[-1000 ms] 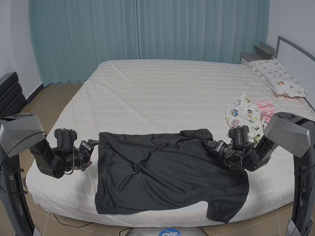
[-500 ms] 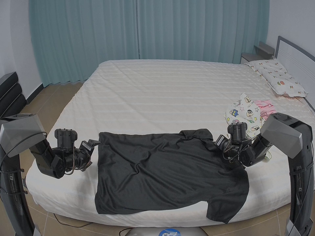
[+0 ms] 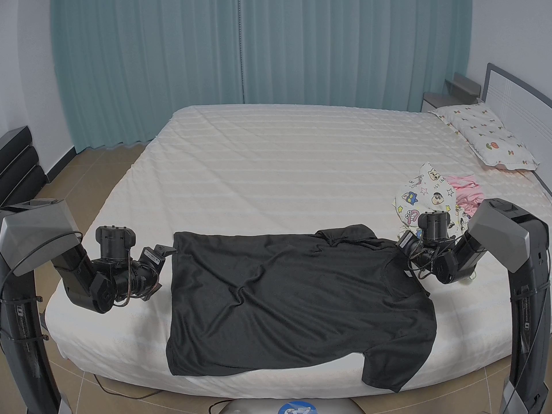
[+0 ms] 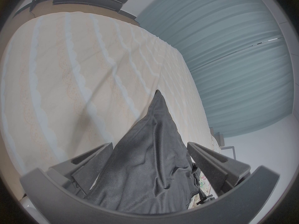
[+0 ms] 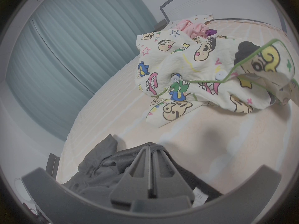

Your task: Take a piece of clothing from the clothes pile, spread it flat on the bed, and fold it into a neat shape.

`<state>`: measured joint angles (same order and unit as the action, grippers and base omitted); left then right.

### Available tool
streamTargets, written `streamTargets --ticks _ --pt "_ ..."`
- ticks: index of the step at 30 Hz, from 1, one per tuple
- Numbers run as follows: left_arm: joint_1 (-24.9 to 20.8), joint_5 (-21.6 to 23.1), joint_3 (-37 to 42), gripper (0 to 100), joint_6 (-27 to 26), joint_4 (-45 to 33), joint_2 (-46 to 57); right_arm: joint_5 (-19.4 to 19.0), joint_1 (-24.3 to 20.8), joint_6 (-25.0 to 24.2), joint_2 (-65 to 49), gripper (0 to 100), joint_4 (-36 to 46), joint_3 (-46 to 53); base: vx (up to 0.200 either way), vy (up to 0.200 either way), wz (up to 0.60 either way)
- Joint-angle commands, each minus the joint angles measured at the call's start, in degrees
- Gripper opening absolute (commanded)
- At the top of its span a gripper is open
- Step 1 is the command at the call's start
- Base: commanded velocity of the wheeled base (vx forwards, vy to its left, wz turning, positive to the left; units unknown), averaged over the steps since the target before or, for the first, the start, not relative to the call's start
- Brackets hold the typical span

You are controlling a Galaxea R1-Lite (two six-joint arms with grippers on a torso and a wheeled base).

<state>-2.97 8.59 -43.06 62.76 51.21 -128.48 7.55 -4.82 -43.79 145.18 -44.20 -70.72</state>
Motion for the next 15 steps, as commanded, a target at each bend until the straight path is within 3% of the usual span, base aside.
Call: streamTargets --ticks 1,6,7,15 --pt "-0.01 0.02 -0.01 100 0.08 -0.06 -0.2 0.1 0.77 0.02 1.69 0 -0.01 -0.74 0.0 0.0 0.0" --pt "-0.01 0.02 -0.01 100 0.08 0.03 -0.2 0.01 1.56 0.11 2.13 0 0.52 -1.09 0.0 0.0 0.0" --pt "-0.01 0.02 -0.01 100 0.08 0.03 -0.2 0.01 1.65 0.02 2.13 100 0.79 -1.18 0.0 0.0 0.0" --pt "-0.01 0.02 -0.01 100 0.35 0.03 -0.2 -1.48 1.48 -1.56 -2.88 100 0.35 -1.09 0.0 0.0 0.0"
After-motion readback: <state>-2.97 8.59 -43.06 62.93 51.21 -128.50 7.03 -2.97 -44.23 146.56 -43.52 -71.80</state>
